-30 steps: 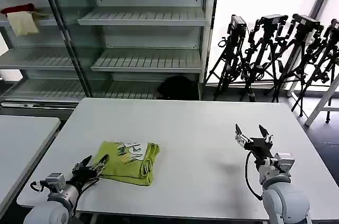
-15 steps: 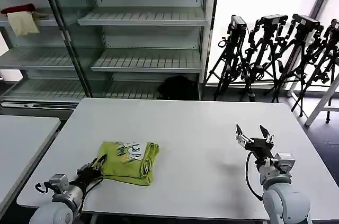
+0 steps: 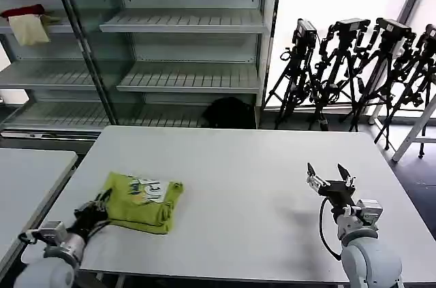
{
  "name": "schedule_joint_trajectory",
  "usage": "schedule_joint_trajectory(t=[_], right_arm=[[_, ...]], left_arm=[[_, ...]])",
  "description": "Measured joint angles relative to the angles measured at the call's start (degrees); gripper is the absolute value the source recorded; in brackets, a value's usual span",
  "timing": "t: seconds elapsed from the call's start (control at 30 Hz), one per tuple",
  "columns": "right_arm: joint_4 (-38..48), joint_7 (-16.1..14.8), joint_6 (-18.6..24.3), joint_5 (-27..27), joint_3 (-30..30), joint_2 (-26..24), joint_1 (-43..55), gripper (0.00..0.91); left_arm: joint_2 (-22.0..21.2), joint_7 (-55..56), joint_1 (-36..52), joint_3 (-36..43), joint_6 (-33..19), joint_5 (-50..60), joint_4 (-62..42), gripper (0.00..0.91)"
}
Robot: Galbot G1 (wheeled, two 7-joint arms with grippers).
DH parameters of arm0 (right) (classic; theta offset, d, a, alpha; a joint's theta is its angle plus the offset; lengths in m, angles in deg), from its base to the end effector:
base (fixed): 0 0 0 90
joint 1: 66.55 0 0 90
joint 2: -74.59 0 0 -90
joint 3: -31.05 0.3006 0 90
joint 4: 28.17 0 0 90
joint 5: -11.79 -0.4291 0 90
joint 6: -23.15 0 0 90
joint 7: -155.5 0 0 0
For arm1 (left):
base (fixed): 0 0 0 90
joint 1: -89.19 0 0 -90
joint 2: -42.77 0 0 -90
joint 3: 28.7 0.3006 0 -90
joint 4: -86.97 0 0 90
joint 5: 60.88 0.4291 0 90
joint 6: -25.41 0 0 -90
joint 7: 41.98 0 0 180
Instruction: Fold and organize the clothes.
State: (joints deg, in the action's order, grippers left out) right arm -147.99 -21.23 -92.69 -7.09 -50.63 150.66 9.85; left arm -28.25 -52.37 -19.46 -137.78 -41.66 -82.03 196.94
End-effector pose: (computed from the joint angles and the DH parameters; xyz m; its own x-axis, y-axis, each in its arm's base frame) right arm 0.3412 -0.0733 -0.1563 -0.9878 0.0384 0.1512 0.0445 0.9983 0.0370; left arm 0.3283 0.1748 -0.2193 -0.9594 -0.0089 0.2819 -0.0124 0.9999 -0.0106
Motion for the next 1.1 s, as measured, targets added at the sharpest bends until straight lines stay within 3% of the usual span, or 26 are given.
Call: schedule_joint_trajectory(t=[0.4, 0.57, 0.7, 0.93, 1.1], right_arm=[[0.9, -0.5, 1.6, -1.2, 1.2, -0.7, -1.5, 0.907], [1.5, -0.4, 2.4, -1.8, 1.8, -0.9, -2.2, 0.907], [2.0, -0.5, 2.9, -2.2, 2.4, -1.2, -2.8, 0.907], [2.8, -0.6, 3.4, -2.6, 3.4, -1.5, -3.5, 0.907], [2.9, -0.5, 3.4, -2.6, 3.3, -1.2, -3.4, 0.907]], left_arm=[[11.1, -4.9, 2.4, -9.0, -6.5, 12.3, 1.4, 0.000], [12.7, -6.1, 1.6, -8.2, -10.0, 22.1, 4.5, 0.000], [10.5, -5.9, 0.2, -3.0, -13.0, 31.9, 5.7, 0.000], [0.6, -2.8, -0.8, 10.6, -17.7, 48.0, 2.9, 0.000], [-4.9, -0.3, -0.1, 19.0, -18.6, 52.8, 1.6, 0.010]])
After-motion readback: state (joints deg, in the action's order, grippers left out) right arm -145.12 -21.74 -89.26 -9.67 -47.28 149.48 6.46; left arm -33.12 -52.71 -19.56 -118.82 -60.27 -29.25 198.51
